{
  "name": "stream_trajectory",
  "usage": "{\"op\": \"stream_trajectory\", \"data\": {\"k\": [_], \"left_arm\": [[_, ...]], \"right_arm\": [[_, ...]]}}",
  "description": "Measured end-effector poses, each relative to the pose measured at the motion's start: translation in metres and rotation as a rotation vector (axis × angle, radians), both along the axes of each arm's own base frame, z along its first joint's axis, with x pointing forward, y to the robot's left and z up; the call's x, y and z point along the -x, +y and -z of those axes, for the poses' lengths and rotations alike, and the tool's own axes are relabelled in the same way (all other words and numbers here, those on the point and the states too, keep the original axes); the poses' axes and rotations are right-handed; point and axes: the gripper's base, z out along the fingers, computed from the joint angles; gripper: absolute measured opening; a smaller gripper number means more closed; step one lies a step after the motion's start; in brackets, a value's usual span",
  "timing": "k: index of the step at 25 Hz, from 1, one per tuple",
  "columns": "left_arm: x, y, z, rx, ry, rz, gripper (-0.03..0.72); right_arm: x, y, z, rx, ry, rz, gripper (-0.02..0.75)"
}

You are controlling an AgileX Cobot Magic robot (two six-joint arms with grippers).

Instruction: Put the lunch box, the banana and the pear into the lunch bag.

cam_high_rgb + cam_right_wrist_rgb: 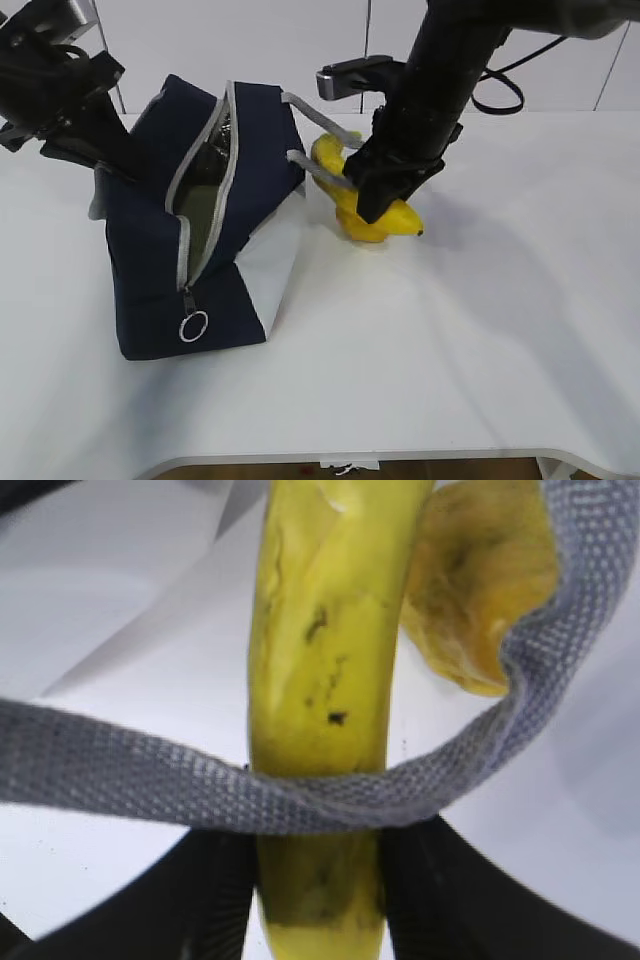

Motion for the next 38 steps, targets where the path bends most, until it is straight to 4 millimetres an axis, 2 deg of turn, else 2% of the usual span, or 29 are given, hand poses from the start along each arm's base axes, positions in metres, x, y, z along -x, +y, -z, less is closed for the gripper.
{"op": "stream_trajectory", "data": {"k": [6, 12, 17, 23, 27, 34, 38], "left_arm": [[0.0, 0.0, 0.0, 0.0, 0.0, 0.0, 0.0], [0.0, 0.0, 0.0, 0.0, 0.001, 0.001, 0.0], [0.0, 0.0, 0.0, 0.0, 0.001, 0.001, 0.0], [0.0, -0.002, -0.001, 0.01, 0.003, 0.001, 0.0], [0.0, -0.003, -0.002, 0.032, 0.005, -0.004, 0.0], [0.0, -0.009, -0.007, 0.115, 0.016, -0.022, 0.0], [0.0, -0.01, -0.008, 0.145, 0.019, -0.029, 0.0]], "right_arm": [[0.006, -0.016, -0.034, 0.093, -0.111, 0.06, 0.284], [0.008, -0.04, -0.061, 0.275, -0.247, 0.175, 0.283], [0.014, -0.041, -0.077, 0.224, -0.262, 0.241, 0.283], [0.029, -0.012, -0.102, -0.141, -0.151, 0.233, 0.283], [0.038, 0.01, -0.111, -0.387, -0.025, 0.204, 0.283], [0.034, 0.037, -0.1, -0.643, 0.149, 0.152, 0.283], [0.031, 0.055, -0.09, -0.698, 0.157, 0.132, 0.283]]}}
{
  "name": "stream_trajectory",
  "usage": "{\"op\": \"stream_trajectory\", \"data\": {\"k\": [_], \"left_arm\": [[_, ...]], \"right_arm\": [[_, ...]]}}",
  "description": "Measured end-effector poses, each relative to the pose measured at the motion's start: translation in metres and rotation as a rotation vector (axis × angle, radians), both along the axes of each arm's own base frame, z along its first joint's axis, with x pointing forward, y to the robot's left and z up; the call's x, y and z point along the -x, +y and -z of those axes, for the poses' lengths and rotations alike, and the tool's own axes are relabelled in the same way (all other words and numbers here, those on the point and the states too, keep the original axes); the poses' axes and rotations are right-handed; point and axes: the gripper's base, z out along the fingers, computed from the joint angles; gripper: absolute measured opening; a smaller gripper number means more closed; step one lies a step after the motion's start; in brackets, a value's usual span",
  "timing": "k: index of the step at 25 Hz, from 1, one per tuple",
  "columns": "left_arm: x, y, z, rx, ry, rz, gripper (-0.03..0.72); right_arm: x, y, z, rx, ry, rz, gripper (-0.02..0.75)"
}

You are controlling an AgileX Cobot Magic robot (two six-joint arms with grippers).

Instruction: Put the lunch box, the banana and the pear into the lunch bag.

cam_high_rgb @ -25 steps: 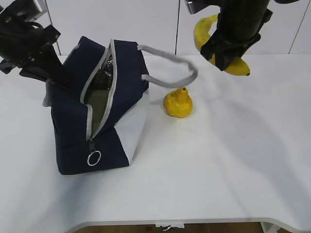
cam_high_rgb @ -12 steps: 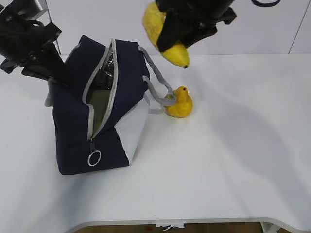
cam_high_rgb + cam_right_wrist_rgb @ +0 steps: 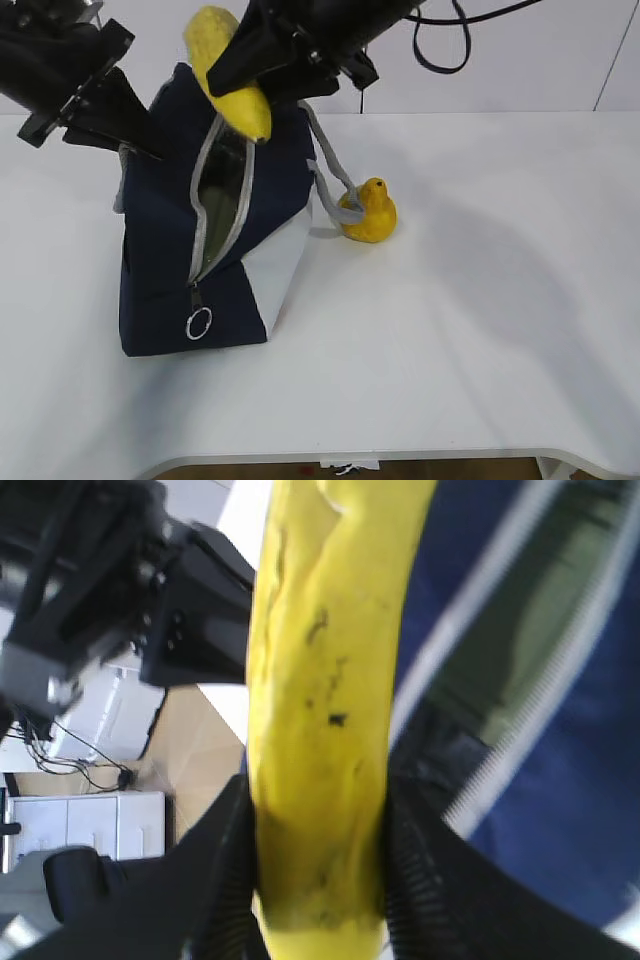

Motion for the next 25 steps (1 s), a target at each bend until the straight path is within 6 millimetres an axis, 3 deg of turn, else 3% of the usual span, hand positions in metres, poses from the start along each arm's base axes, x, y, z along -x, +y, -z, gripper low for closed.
{"op": "stream_trajectory", "data": {"k": [6, 12, 17, 25], "left_arm": [[0.0, -0.001, -0.001, 0.019, 0.001, -0.006, 0.0], [0.0, -0.001, -0.003, 0.022, -0.004, -0.006, 0.0], [0.001, -0.001, -0.005, 0.024, -0.007, -0.007, 0.0], [0.001, -0.001, -0.005, 0.024, -0.007, -0.007, 0.0]], "right_arm": [[-0.016, 0.017, 0.038, 0.014, 0.018, 0.015, 0.283], [-0.029, 0.014, 0.076, 0.162, 0.01, 0.011, 0.283], [-0.03, 0.014, 0.079, 0.181, -0.002, 0.012, 0.293], [-0.03, 0.015, 0.069, 0.185, -0.027, -0.007, 0.507]]}}
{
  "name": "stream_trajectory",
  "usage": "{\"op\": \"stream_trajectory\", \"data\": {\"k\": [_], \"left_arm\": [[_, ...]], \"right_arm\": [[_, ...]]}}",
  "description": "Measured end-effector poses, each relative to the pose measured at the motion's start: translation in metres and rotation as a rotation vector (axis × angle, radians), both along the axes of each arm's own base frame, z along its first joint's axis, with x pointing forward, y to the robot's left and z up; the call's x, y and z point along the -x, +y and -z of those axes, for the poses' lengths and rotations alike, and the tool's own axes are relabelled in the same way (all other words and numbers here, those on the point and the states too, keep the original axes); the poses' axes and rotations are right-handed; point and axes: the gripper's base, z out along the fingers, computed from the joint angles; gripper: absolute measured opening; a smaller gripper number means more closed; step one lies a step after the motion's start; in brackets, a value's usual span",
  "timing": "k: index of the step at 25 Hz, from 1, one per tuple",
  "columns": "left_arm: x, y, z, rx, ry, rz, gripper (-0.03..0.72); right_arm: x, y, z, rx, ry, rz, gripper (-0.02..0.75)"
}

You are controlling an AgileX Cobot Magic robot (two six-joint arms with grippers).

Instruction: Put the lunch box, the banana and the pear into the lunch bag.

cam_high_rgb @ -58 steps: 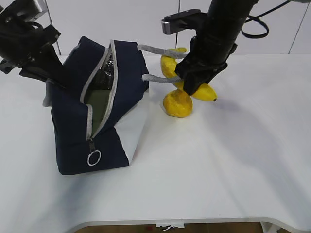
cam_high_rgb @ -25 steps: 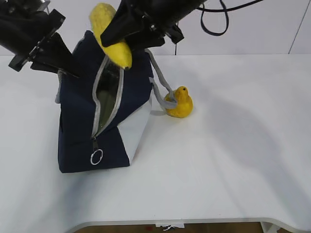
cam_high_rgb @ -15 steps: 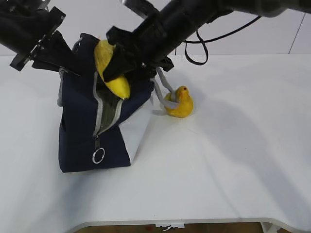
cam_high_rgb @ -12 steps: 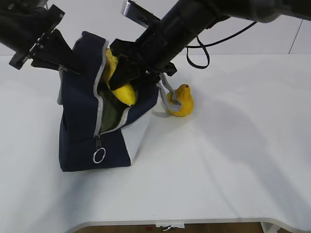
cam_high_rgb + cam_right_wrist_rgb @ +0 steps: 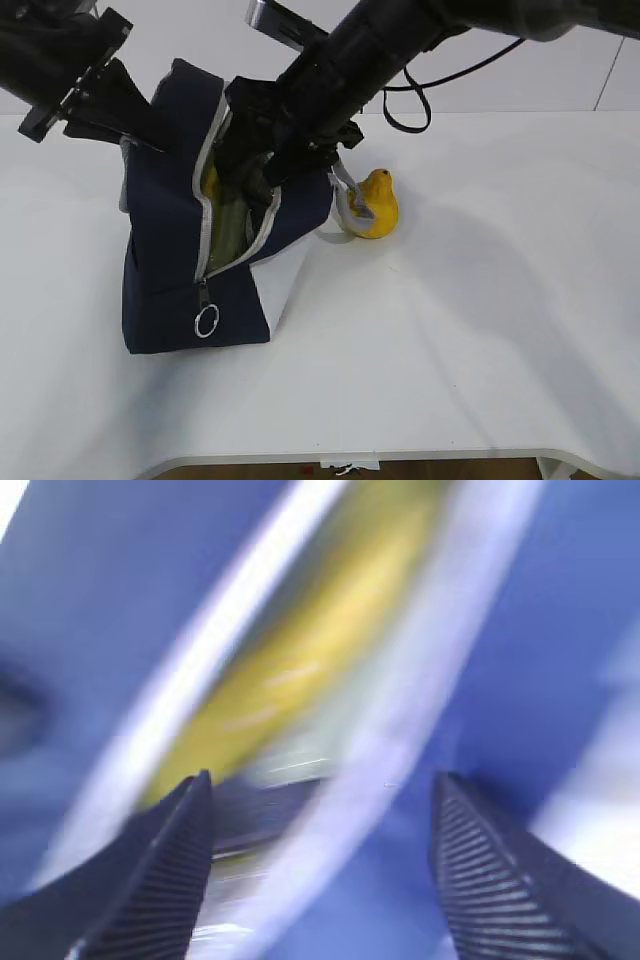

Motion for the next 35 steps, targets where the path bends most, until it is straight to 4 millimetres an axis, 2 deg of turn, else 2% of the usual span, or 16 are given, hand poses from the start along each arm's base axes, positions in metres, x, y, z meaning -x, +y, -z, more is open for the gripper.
{"op": "stream_trajectory", "data": {"k": [4, 8, 13, 16, 18, 25, 35], "left_arm": [[0.0, 0.0, 0.0, -0.002, 0.0, 0.0, 0.0], [0.0, 0.0, 0.0, -0.006, -0.001, 0.001, 0.0], [0.0, 0.002, 0.002, -0.026, -0.002, 0.007, 0.0], [0.0, 0.002, 0.002, -0.038, -0.003, 0.01, 0.0], [0.0, 0.002, 0.002, -0.037, -0.003, 0.01, 0.0], [0.0, 0.002, 0.002, -0.039, -0.003, 0.01, 0.0], [0.0, 0.003, 0.003, -0.045, -0.004, 0.011, 0.0]], "right_arm": [[-0.002, -0.007, -0.025, 0.093, -0.088, -0.041, 0.52], [-0.014, -0.023, -0.05, 0.262, -0.234, 0.053, 0.522], [-0.023, -0.043, -0.055, 0.458, -0.297, 0.197, 0.521], [-0.026, -0.05, -0.055, 0.51, -0.308, 0.243, 0.521], [-0.029, -0.053, -0.051, 0.526, -0.304, 0.254, 0.521], [-0.046, -0.059, -0.013, 0.577, -0.227, 0.271, 0.521], [-0.045, -0.063, 0.026, 0.63, -0.117, 0.248, 0.521]]}}
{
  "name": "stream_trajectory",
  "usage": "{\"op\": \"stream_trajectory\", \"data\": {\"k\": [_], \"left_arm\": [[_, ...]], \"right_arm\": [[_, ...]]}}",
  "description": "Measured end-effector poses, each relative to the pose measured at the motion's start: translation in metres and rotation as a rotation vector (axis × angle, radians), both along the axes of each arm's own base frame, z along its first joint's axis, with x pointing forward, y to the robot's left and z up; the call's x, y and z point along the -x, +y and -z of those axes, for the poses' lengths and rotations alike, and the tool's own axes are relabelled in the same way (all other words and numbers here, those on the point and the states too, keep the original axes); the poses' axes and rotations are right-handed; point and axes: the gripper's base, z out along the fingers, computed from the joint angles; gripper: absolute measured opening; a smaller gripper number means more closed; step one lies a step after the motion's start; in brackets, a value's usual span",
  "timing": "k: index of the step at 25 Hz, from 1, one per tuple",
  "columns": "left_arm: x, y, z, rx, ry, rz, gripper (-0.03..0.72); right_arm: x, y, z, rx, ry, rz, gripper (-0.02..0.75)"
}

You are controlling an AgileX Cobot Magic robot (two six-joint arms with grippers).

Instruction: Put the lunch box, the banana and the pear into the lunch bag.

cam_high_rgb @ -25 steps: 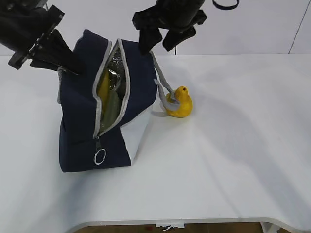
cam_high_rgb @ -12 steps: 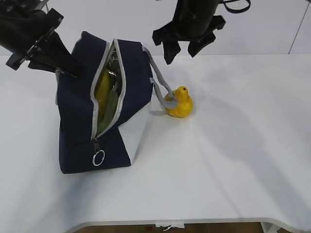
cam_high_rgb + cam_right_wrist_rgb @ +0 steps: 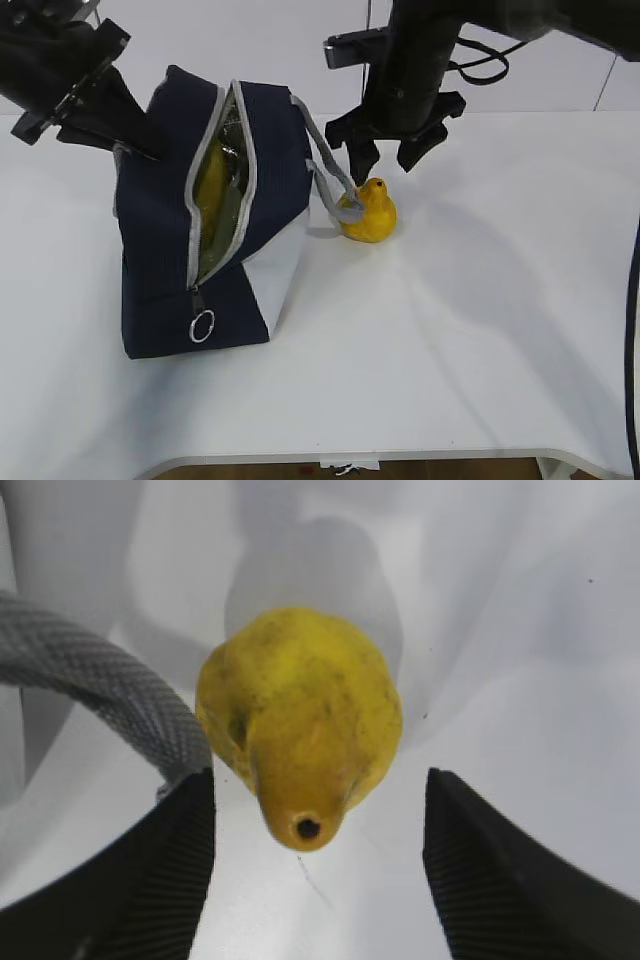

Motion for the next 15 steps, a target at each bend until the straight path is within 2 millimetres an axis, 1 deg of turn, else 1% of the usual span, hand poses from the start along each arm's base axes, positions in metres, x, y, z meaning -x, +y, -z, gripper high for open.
{"op": "stream_trajectory", "data": {"k": [4, 11, 13, 15], "left_arm": [[0.0, 0.0, 0.0, 0.0, 0.001, 0.001, 0.0], [0.0, 0.0, 0.0, -0.001, 0.001, 0.002, 0.0], [0.0, 0.0, 0.0, -0.001, 0.001, 0.002, 0.0], [0.0, 0.0, 0.0, -0.001, 0.001, 0.002, 0.0]], "right_arm": [[0.0, 0.001, 0.007, -0.002, 0.02, 0.0, 0.515], [-0.003, 0.002, 0.021, 0.01, 0.045, 0.001, 0.452], [-0.003, 0.001, 0.021, 0.018, 0.042, 0.0, 0.422], [-0.004, 0.001, 0.021, 0.026, 0.037, 0.0, 0.365]]}}
